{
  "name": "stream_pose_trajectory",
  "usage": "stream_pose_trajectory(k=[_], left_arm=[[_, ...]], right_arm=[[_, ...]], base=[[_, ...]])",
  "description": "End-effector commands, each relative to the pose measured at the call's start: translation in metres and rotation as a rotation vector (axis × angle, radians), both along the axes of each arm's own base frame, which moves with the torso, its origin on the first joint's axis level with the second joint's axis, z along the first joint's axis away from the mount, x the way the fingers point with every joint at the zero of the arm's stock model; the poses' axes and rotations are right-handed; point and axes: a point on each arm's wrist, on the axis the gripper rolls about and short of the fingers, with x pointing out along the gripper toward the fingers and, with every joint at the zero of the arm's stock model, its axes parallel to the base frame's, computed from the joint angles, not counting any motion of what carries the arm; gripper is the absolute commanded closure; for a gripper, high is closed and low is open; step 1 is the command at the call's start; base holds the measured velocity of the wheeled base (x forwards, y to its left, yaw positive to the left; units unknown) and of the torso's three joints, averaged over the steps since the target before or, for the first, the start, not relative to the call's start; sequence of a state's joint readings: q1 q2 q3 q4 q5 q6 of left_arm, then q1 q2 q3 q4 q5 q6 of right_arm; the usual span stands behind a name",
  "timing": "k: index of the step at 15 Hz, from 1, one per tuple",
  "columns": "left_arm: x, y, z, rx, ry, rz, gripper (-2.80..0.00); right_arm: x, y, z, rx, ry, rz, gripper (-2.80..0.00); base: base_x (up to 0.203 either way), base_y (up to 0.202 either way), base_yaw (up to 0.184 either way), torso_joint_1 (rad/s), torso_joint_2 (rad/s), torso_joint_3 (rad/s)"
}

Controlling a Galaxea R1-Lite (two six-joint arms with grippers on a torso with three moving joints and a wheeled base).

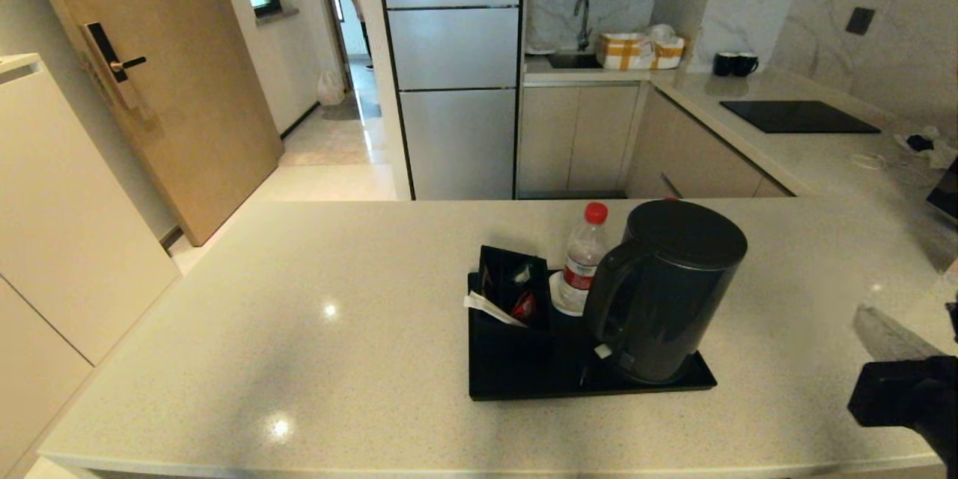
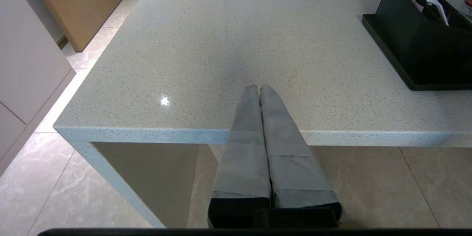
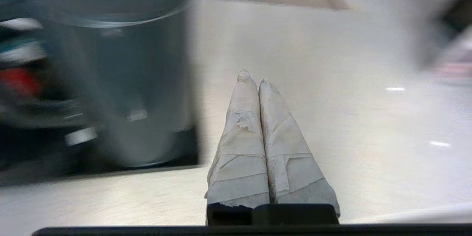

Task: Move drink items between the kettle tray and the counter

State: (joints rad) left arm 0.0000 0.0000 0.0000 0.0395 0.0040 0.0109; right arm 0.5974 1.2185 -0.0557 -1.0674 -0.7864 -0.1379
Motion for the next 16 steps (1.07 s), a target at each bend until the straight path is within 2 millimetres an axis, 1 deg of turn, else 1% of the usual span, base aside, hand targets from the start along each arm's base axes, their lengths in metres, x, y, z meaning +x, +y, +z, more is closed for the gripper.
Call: stream_pose_trajectory(k=[1,3,4,6,8,9,10,11,14,15,16], left_arm=[[0.0,0.0,0.0,0.0,0.0,0.001,0.0],[0.0,0.0,0.0,0.0,0.0,0.001,0.0],[0.0,0.0,0.0,0.0,0.0,0.001,0.0],[0.0,0.0,0.0,0.0,0.0,0.001,0.0],[0.0,0.0,0.0,0.0,0.0,0.001,0.0],[0.0,0.0,0.0,0.0,-0.001,0.001,0.0],[0.0,0.0,0.0,0.0,0.0,0.001,0.0],[0.0,0.0,0.0,0.0,0.0,0.002,0.0],[0.0,0.0,0.0,0.0,0.0,0.001,0.0],[0.0,0.0,0.0,0.0,0.0,0.001,0.0],[0.0,0.0,0.0,0.0,0.0,0.001,0.0]], right_arm=[[-0.024,-0.021,0.02,0.018,-0.103,-0.113,0.0],[-0.049,-0.049,0.027,-0.011,-0.165,-0.299,0.0],[-0.063,-0.058,0.028,-0.019,-0.19,-0.374,0.0],[-0.1,-0.075,0.023,-0.035,-0.252,-0.547,0.0],[-0.136,-0.08,0.007,-0.06,-0.298,-0.623,0.0],[-0.148,-0.081,-0.005,-0.069,-0.302,-0.642,0.0],[-0.153,-0.08,-0.017,-0.066,-0.303,-0.636,0.0],[-0.153,-0.077,-0.03,-0.068,-0.282,-0.557,0.0],[-0.144,-0.067,-0.047,-0.048,-0.203,-0.103,0.0],[-0.143,-0.065,-0.051,-0.033,-0.164,-0.005,0.0],[-0.143,-0.063,-0.055,-0.002,-0.125,0.052,0.0]], base=[[0.0,0.0,0.0,0.0,0.0,0.0],[0.0,0.0,0.0,0.0,0.0,0.0],[0.0,0.0,0.0,0.0,0.0,0.0],[0.0,0.0,0.0,0.0,0.0,0.0],[0.0,0.0,0.0,0.0,0.0,0.0],[0.0,0.0,0.0,0.0,0.0,0.0],[0.0,0.0,0.0,0.0,0.0,0.0],[0.0,0.0,0.0,0.0,0.0,0.0],[0.0,0.0,0.0,0.0,0.0,0.0],[0.0,0.0,0.0,0.0,0.0,0.0],[0.0,0.0,0.0,0.0,0.0,0.0]])
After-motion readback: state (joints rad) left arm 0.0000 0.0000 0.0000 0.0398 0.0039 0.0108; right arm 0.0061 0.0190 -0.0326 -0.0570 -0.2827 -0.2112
